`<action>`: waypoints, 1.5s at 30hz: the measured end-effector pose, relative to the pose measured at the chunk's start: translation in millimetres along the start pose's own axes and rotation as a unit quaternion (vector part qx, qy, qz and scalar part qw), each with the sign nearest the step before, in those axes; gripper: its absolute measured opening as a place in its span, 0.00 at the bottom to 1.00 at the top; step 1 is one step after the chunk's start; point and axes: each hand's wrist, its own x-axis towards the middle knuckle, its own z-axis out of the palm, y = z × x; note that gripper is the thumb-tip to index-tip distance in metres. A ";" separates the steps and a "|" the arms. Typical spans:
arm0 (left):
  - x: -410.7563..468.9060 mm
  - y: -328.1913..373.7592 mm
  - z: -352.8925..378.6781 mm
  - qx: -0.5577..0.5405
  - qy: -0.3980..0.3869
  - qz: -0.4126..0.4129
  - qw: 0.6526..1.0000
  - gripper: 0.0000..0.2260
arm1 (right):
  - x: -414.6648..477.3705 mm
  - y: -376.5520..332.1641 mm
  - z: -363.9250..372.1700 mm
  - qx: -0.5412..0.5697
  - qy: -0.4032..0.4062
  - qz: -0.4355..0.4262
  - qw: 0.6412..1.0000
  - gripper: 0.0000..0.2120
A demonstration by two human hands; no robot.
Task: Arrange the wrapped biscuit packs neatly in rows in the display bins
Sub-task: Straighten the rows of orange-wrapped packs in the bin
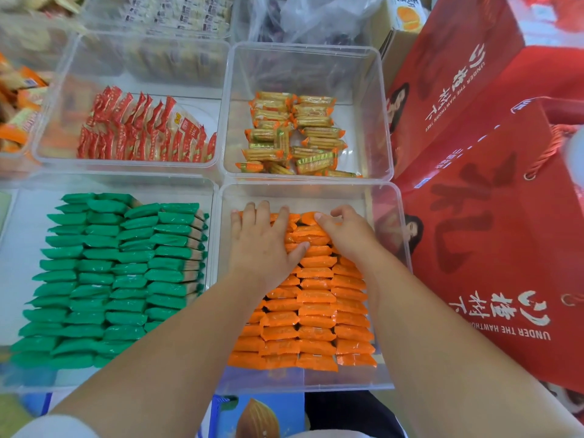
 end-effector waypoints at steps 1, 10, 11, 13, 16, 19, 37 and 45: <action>0.7 1.0 -1.7 0.001 0.008 0.005 1.000 0.36 | -0.1 -2.6 -2.1 -0.022 0.004 0.002 1.000 0.31; -19.0 4.5 -29.3 -0.053 0.053 0.027 0.997 0.27 | -46.8 6.1 -14.6 0.112 0.108 -0.002 0.988 0.28; -29.9 0.9 -32.4 -0.068 0.080 0.024 0.994 0.26 | -58.5 12.6 -12.4 0.135 0.107 -0.005 0.985 0.29; -58.3 -10.6 -35.1 -0.091 0.124 0.000 0.988 0.26 | -86.0 25.6 -6.9 0.151 0.090 -0.009 0.984 0.30; -110.3 -27.3 -27.1 -0.132 0.112 -0.062 0.983 0.30 | -120.6 43.9 1.3 0.170 0.063 0.018 0.983 0.31; -152.2 -25.4 -14.6 -0.179 0.043 -0.109 0.977 0.36 | -128.0 59.5 9.7 0.209 -0.008 0.164 0.964 0.36; -157.5 -21.9 -5.4 -0.195 -0.011 -0.154 0.968 0.38 | -82.9 18.3 -6.5 0.261 0.096 0.054 0.959 0.27; -156.2 -22.4 -2.7 -0.183 -0.015 -0.149 0.972 0.37 | -57.7 8.8 8.7 0.221 0.011 0.045 0.974 0.21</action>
